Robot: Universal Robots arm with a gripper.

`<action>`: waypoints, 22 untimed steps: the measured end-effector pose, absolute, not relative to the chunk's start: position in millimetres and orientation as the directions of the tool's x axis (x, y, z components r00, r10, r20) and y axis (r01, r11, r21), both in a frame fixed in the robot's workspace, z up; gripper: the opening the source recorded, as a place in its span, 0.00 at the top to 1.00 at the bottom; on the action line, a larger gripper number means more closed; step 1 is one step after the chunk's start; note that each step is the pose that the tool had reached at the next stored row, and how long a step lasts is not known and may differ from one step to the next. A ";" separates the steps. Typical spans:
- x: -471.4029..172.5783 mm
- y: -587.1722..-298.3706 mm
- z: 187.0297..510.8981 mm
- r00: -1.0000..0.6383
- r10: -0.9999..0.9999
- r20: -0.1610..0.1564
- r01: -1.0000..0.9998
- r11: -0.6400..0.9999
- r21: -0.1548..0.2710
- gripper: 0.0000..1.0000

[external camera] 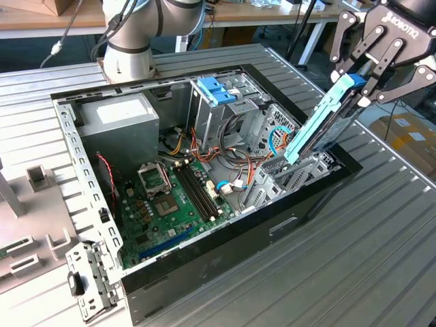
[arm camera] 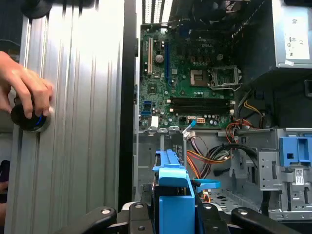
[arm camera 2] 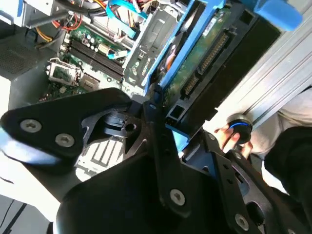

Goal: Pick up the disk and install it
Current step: 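Pick up the disk, then insert the disk into the insertion slot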

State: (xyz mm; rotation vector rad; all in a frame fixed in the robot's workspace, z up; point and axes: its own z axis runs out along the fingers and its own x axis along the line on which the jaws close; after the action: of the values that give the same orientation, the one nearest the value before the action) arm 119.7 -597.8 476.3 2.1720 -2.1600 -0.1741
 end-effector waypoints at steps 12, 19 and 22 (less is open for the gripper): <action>141.8 -591.9 473.9 -0.075 -0.997 -0.028 -0.989 0.070 0.133 0.63; 142.5 -592.0 473.9 -0.075 -0.997 -0.028 -0.989 0.070 0.133 0.63; 141.0 -592.0 473.9 -0.075 -0.997 -0.028 -0.989 0.070 0.133 0.63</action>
State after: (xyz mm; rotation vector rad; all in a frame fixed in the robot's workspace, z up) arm 141.0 -592.0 473.9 2.0877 -2.2454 -0.1792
